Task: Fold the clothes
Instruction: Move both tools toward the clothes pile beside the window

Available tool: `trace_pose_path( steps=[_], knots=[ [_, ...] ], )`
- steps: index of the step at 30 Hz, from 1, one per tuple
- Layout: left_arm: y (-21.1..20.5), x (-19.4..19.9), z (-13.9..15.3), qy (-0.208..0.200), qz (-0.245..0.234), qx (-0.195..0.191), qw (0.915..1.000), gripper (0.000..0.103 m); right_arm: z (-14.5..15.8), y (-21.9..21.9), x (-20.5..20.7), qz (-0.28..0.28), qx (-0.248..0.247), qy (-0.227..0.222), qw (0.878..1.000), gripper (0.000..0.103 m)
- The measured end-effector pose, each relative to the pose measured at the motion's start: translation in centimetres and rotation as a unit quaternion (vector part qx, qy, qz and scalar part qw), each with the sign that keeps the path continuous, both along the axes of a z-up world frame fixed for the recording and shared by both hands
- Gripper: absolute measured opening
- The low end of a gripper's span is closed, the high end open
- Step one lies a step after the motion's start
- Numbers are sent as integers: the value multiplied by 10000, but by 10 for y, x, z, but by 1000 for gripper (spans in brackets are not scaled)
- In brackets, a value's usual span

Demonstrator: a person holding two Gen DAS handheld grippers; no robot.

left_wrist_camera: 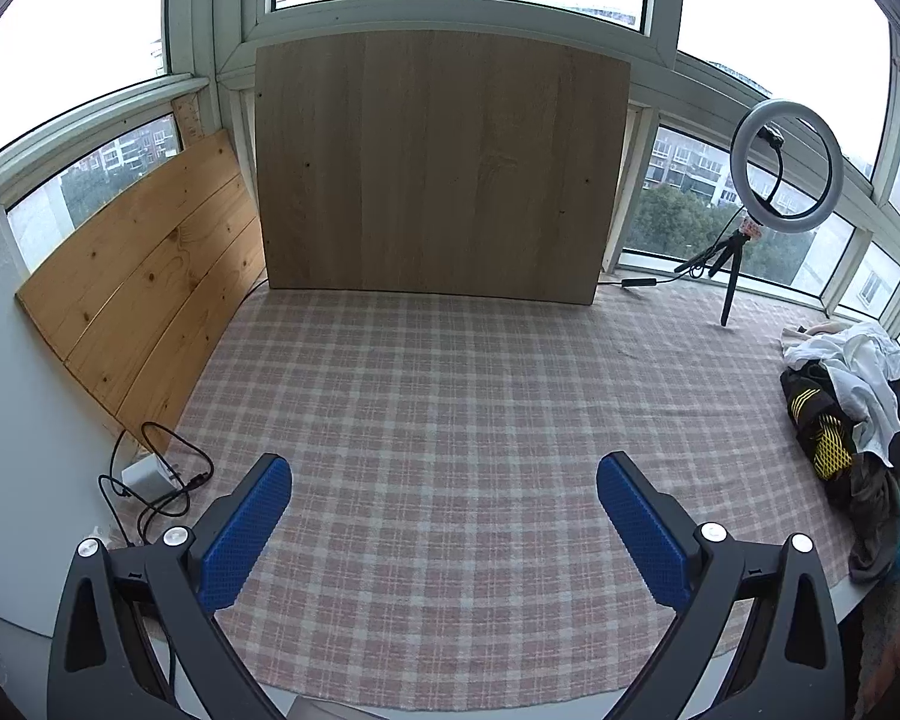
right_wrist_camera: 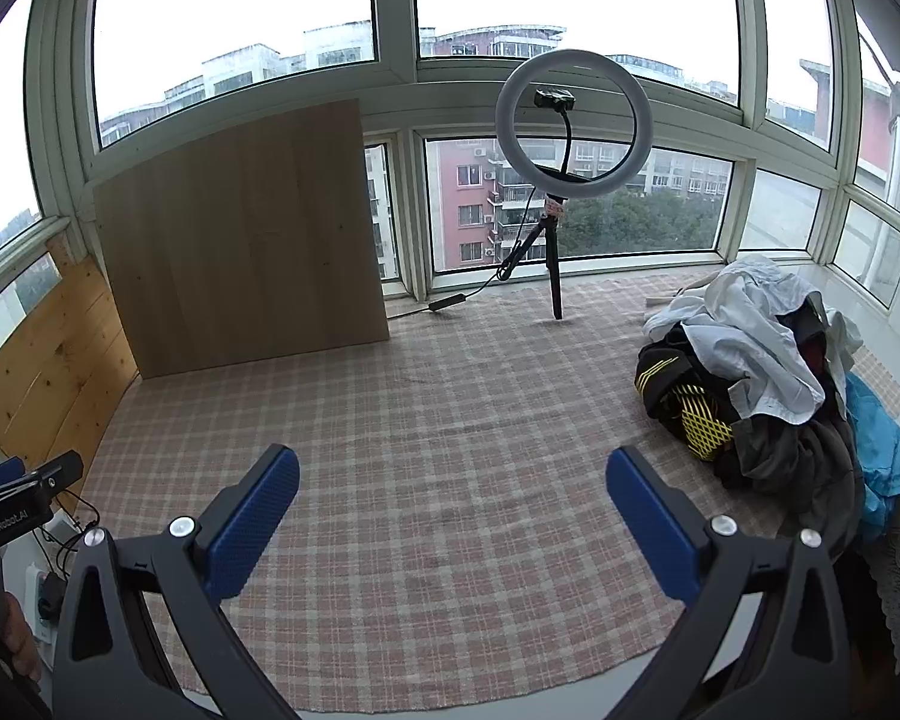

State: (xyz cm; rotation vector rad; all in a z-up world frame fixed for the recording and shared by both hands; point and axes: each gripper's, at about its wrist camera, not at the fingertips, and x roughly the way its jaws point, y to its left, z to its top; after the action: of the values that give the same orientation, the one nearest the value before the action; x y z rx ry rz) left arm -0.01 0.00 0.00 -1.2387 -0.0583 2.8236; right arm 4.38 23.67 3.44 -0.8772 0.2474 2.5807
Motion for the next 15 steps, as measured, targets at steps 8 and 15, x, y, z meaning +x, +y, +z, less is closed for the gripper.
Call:
trace_pose_path(
  steps=[8,15],
  knots=[
    [-3,-11,-4,1,-282,-129,9995,102,-4,1,-2,-34,-16,0,10000,103],
    [-6,-20,-8,2,-529,-242,9983,102,-4,12,3,-164,-102,-1,9998,103]
  ],
)
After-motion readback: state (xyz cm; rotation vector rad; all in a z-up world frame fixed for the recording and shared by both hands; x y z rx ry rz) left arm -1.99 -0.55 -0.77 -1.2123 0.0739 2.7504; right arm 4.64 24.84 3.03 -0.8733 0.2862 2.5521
